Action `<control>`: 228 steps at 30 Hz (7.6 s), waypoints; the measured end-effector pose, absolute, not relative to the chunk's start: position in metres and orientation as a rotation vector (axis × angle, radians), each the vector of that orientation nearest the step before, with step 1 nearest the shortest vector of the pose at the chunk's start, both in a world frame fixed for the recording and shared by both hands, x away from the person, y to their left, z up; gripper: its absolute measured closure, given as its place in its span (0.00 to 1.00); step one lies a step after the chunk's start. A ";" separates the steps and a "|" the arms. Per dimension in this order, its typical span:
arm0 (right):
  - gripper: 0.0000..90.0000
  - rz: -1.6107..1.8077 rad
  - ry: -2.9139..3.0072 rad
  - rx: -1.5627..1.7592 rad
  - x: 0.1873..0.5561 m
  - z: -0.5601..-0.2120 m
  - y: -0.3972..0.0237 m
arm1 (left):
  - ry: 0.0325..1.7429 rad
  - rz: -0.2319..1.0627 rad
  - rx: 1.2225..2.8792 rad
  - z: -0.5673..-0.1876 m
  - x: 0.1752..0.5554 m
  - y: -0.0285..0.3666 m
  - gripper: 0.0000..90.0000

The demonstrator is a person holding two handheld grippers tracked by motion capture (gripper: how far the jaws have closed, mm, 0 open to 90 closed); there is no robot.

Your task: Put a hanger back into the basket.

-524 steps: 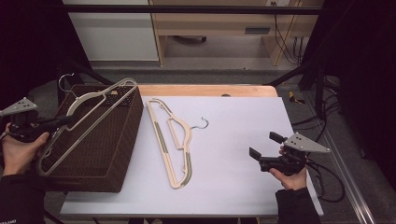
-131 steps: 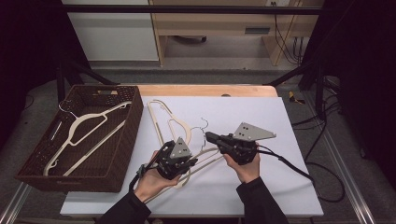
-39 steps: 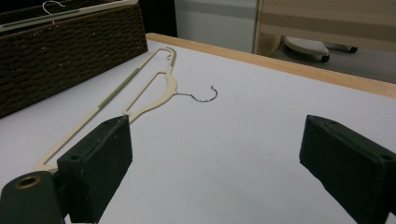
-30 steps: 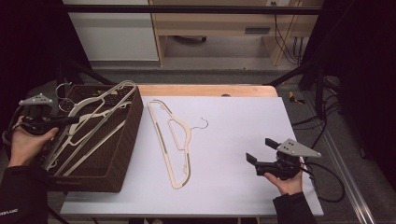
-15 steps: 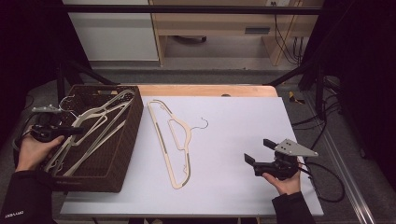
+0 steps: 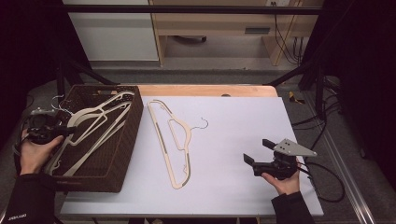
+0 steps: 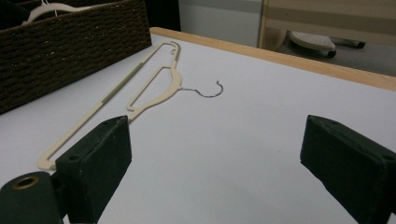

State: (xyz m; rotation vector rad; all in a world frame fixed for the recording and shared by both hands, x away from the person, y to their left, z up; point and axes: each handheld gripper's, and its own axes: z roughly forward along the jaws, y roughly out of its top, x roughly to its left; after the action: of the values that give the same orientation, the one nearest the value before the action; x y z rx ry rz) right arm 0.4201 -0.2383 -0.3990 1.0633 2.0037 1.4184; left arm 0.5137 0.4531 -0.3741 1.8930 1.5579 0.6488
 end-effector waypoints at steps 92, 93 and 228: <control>0.09 1.466 1.997 1.058 0.414 -0.397 -0.235 | 0.965 0.316 2.309 -0.467 0.422 0.098 0.78; 0.09 1.466 1.998 1.060 0.414 -0.397 -0.235 | 0.965 0.321 2.321 -0.467 0.421 0.097 0.79; 0.98 1.046 2.487 0.995 0.510 -0.479 -0.133 | 0.836 0.329 2.207 -0.450 0.453 0.136 0.28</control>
State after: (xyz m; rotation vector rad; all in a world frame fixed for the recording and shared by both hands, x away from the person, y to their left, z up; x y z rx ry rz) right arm 0.5105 -0.1325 -0.4791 0.9945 2.4872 1.0464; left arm 0.4531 0.1360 -0.4498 2.2070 0.8356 0.3294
